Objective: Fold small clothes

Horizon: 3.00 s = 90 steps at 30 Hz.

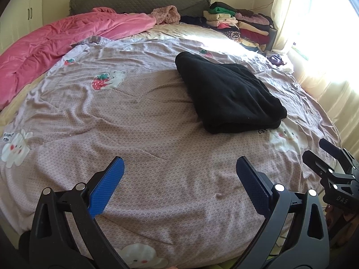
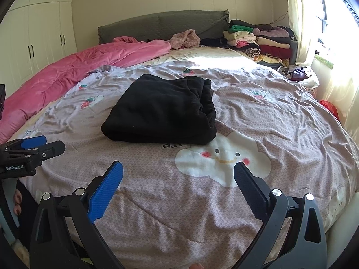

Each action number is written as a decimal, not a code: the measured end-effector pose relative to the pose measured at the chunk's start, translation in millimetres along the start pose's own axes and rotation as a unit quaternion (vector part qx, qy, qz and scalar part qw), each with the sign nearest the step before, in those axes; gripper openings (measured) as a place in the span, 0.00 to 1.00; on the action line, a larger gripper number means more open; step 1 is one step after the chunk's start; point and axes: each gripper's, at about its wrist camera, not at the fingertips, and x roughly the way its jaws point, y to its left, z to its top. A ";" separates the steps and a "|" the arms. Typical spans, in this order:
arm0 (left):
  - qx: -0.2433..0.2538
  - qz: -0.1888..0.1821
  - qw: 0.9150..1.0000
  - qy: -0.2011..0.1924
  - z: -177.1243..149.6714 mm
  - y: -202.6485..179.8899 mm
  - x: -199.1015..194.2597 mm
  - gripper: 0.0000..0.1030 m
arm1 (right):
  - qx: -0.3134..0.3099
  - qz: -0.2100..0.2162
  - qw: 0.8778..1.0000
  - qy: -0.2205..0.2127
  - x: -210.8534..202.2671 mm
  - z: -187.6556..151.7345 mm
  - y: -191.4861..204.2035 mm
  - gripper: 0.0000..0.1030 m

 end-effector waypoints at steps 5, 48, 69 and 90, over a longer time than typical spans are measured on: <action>0.000 -0.002 1.000 0.000 0.6 0.0 -1.1 0.91 | 0.000 -0.003 1.000 -0.001 -0.9 0.0 -0.3 0.96; 0.000 0.006 1.000 -0.007 4.7 -10.9 -21.7 0.91 | -0.009 0.003 1.000 -0.011 -19.5 0.1 5.2 0.96; 0.005 0.014 1.000 -0.008 2.5 -13.1 -23.3 0.91 | -0.004 0.000 1.000 -0.009 -24.0 2.2 7.2 0.96; 0.006 0.010 1.000 -0.005 0.0 -15.4 -23.8 0.91 | -0.001 -0.005 1.000 -0.006 -23.6 3.0 4.0 0.96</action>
